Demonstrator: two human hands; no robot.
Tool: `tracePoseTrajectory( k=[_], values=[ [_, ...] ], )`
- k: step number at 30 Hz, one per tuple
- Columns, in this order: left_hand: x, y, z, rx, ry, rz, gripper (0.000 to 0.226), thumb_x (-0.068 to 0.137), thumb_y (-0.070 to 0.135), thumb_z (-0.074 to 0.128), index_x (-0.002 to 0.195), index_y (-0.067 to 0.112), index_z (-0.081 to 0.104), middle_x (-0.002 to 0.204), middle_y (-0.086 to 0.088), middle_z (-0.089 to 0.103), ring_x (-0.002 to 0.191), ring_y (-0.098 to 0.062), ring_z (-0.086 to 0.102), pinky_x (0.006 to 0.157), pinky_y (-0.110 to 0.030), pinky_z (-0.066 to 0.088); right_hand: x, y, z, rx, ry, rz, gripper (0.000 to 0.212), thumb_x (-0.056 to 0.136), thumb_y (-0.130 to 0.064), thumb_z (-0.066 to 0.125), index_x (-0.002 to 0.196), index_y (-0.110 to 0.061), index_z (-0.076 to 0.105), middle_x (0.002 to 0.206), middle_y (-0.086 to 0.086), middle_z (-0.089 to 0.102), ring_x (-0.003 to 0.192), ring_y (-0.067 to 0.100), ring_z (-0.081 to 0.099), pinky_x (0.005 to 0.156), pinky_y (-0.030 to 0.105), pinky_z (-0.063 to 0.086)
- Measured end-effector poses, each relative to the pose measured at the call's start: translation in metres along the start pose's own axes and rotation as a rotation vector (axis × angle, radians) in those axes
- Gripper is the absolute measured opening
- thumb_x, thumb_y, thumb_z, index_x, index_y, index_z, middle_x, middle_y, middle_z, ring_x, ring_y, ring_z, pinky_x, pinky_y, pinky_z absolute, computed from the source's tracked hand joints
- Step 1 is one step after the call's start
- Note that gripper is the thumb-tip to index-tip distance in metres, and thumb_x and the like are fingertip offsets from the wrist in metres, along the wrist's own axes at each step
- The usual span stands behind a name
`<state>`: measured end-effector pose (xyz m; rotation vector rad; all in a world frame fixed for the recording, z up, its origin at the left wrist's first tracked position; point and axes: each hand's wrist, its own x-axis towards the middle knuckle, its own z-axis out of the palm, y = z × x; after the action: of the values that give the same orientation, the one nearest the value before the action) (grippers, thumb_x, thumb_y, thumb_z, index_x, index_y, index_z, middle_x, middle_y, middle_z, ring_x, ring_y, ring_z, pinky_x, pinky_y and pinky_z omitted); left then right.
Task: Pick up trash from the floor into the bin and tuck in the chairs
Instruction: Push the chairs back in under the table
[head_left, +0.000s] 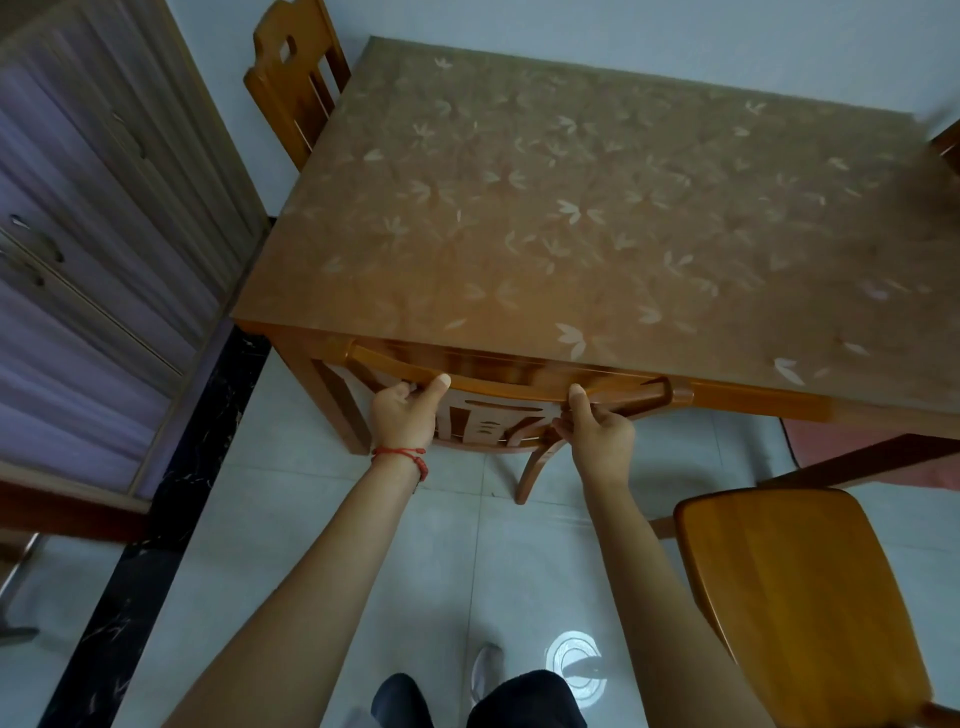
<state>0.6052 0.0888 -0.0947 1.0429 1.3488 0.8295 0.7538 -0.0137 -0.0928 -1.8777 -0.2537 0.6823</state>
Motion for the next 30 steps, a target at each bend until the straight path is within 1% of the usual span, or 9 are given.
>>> tracePoseTrajectory(
  k=[3, 8, 11, 16, 22, 24, 26, 27, 30],
  values=[
    [0.006, 0.001, 0.001, -0.001, 0.012, -0.004, 0.019, 0.078, 0.021, 0.070, 0.062, 0.020, 0.060, 0.072, 0.001, 0.064, 0.085, -0.027, 0.063, 0.088, -0.047, 0.051, 0.004, -0.003, 0.003, -0.007, 0.004, -0.002, 0.034, 0.088, -0.034, 0.056, 0.061, -0.014, 0.062, 0.067, 0.002, 0.068, 0.073, 0.023, 0.069, 0.080, 0.043, 0.056],
    [0.007, -0.002, 0.003, -0.004, 0.012, -0.002, 0.018, 0.079, 0.021, 0.069, 0.064, 0.017, 0.060, 0.074, 0.002, 0.064, 0.085, -0.025, 0.064, 0.087, -0.043, 0.051, 0.006, -0.001, 0.003, -0.021, 0.006, -0.003, 0.036, 0.088, -0.034, 0.055, 0.060, -0.012, 0.063, 0.065, 0.002, 0.068, 0.072, 0.021, 0.069, 0.080, 0.042, 0.056],
    [0.008, -0.002, 0.003, -0.001, 0.009, 0.000, 0.018, 0.079, 0.022, 0.069, 0.064, 0.017, 0.060, 0.073, 0.003, 0.064, 0.082, -0.023, 0.063, 0.086, -0.044, 0.052, 0.007, 0.000, 0.004, -0.026, 0.005, -0.008, 0.036, 0.088, -0.035, 0.055, 0.059, -0.014, 0.062, 0.065, 0.001, 0.067, 0.072, 0.020, 0.069, 0.081, 0.042, 0.056],
    [0.008, -0.002, 0.002, 0.009, 0.003, 0.002, 0.016, 0.079, 0.023, 0.069, 0.065, 0.018, 0.062, 0.076, 0.001, 0.066, 0.087, -0.026, 0.065, 0.087, -0.044, 0.052, 0.008, 0.002, 0.004, -0.017, 0.012, -0.008, 0.036, 0.088, -0.036, 0.055, 0.060, -0.013, 0.062, 0.065, 0.002, 0.067, 0.074, 0.024, 0.069, 0.081, 0.044, 0.056],
    [0.005, 0.002, 0.001, 0.032, 0.012, -0.020, 0.020, 0.079, 0.023, 0.069, 0.061, 0.018, 0.060, 0.071, 0.000, 0.064, 0.087, -0.031, 0.065, 0.088, -0.046, 0.051, 0.005, 0.000, 0.005, -0.013, 0.013, 0.002, 0.037, 0.088, -0.035, 0.056, 0.059, -0.013, 0.061, 0.065, 0.002, 0.067, 0.073, 0.023, 0.068, 0.081, 0.043, 0.055],
    [0.003, 0.005, 0.001, 0.054, 0.013, -0.028, 0.022, 0.079, 0.024, 0.068, 0.060, 0.016, 0.060, 0.068, -0.002, 0.063, 0.087, -0.033, 0.065, 0.088, -0.046, 0.051, 0.001, -0.004, 0.005, -0.019, 0.017, -0.005, 0.038, 0.089, -0.035, 0.054, 0.064, -0.008, 0.063, 0.068, 0.006, 0.067, 0.075, 0.027, 0.068, 0.080, 0.042, 0.055],
    [0.003, 0.007, 0.001, 0.087, 0.014, -0.044, 0.024, 0.080, 0.025, 0.068, 0.060, 0.014, 0.059, 0.068, -0.005, 0.062, 0.088, -0.034, 0.065, 0.088, -0.048, 0.051, -0.003, -0.006, 0.006, -0.031, 0.011, -0.005, 0.045, 0.090, -0.036, 0.051, 0.076, 0.006, 0.064, 0.072, 0.015, 0.066, 0.075, 0.031, 0.066, 0.078, 0.041, 0.053],
    [0.003, 0.008, 0.001, 0.102, 0.014, -0.051, 0.025, 0.080, 0.025, 0.067, 0.060, 0.013, 0.058, 0.069, -0.007, 0.062, 0.088, -0.035, 0.064, 0.088, -0.049, 0.051, -0.005, -0.008, 0.007, -0.030, 0.005, -0.001, 0.047, 0.090, -0.036, 0.050, 0.082, 0.008, 0.063, 0.072, 0.015, 0.065, 0.074, 0.029, 0.064, 0.075, 0.039, 0.052],
    [0.001, 0.010, 0.000, 0.142, 0.014, -0.062, 0.024, 0.083, 0.026, 0.064, 0.064, 0.013, 0.056, 0.074, -0.007, 0.061, 0.090, -0.033, 0.062, 0.089, -0.047, 0.050, -0.009, -0.008, 0.002, -0.092, -0.008, -0.024, 0.044, 0.091, -0.037, 0.049, 0.086, 0.004, 0.064, 0.074, 0.009, 0.064, 0.073, 0.023, 0.062, 0.065, 0.029, 0.049]
  ],
)
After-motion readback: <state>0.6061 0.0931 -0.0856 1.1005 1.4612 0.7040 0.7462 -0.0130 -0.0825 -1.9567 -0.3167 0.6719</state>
